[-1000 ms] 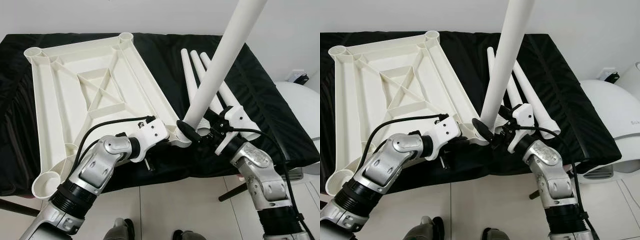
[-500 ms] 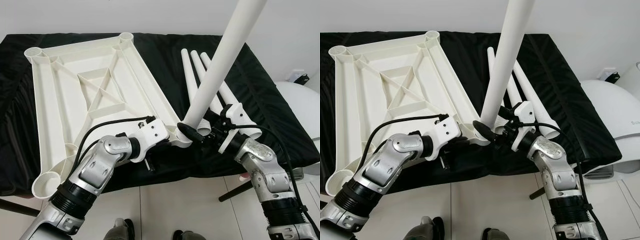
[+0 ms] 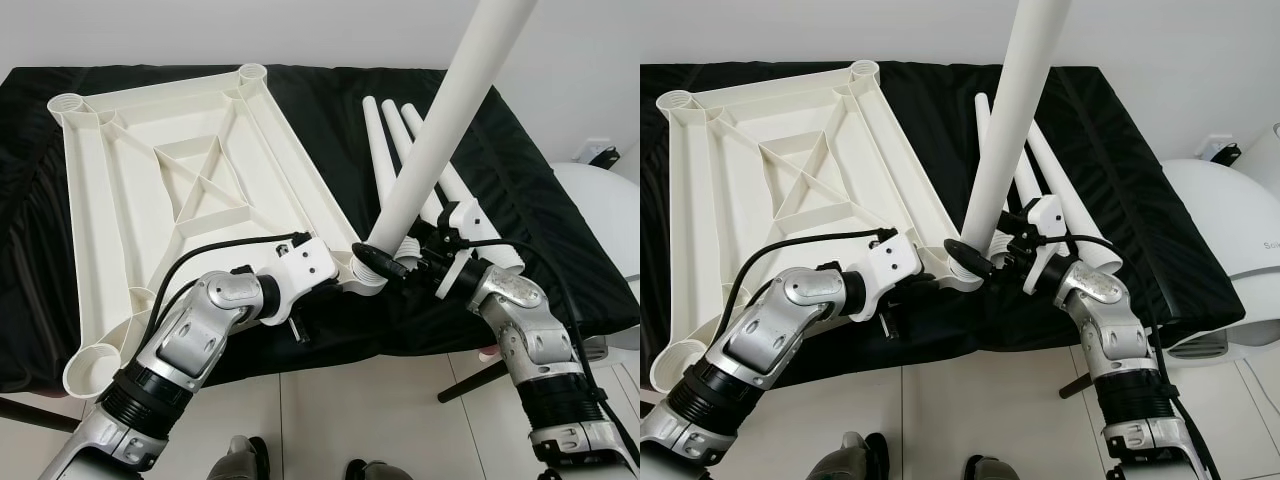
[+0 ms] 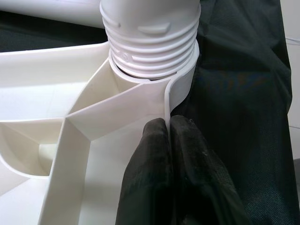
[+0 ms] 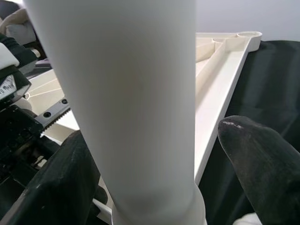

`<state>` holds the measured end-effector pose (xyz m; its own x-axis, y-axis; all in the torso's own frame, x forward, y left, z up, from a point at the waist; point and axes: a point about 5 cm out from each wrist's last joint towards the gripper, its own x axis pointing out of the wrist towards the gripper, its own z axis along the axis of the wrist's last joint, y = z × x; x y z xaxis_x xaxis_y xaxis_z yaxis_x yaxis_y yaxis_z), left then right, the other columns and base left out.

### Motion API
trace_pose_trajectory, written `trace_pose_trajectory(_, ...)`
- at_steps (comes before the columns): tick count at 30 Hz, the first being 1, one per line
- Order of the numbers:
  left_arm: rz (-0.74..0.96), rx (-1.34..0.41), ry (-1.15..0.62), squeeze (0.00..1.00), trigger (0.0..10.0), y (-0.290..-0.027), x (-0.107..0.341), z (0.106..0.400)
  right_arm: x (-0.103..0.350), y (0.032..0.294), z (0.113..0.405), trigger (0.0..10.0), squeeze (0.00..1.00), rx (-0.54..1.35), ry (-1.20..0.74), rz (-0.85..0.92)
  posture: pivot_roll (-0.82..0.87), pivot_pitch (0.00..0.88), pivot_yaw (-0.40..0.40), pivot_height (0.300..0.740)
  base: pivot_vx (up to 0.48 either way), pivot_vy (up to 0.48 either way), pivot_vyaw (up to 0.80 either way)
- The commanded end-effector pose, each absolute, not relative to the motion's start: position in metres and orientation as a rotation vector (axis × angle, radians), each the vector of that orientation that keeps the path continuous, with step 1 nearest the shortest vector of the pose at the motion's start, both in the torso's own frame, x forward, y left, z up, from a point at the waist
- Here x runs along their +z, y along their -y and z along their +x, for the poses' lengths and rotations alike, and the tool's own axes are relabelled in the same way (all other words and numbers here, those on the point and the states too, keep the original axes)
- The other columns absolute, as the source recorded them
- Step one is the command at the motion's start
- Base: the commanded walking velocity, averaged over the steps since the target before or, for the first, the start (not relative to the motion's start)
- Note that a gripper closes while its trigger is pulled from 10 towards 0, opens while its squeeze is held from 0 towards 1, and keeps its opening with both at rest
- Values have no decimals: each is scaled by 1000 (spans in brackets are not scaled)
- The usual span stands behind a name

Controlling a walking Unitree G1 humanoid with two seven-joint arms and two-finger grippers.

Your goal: Building children table

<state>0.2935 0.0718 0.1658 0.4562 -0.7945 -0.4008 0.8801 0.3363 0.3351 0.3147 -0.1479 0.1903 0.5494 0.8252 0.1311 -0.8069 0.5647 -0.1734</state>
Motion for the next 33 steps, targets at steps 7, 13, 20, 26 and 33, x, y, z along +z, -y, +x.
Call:
trace_pose_trajectory(7,537,-1096,-298,0,10000,-77,143,288,187,146,317,10000,0,992,206,-105,-19,203,-25,740,0,0,0)
trace_pose_trajectory(13,536,-1098,-301,0,10000,-77,142,287,186,144,316,0,0,1018,208,-97,-17,202,-24,740,0,0,0)
trace_pose_trajectory(20,538,-1101,-299,0,10000,-76,143,286,183,142,316,10000,0,1024,204,-104,-15,198,-24,740,0,0,0)
trace_pose_trajectory(26,537,-1100,-299,0,10000,-76,143,286,181,141,315,10000,0,1029,203,-107,-14,196,-25,740,0,0,0)
trace_pose_trajectory(33,532,-1098,-297,0,10000,-75,144,285,176,136,310,10000,0,1056,197,-117,-13,196,-31,740,0,0,0)
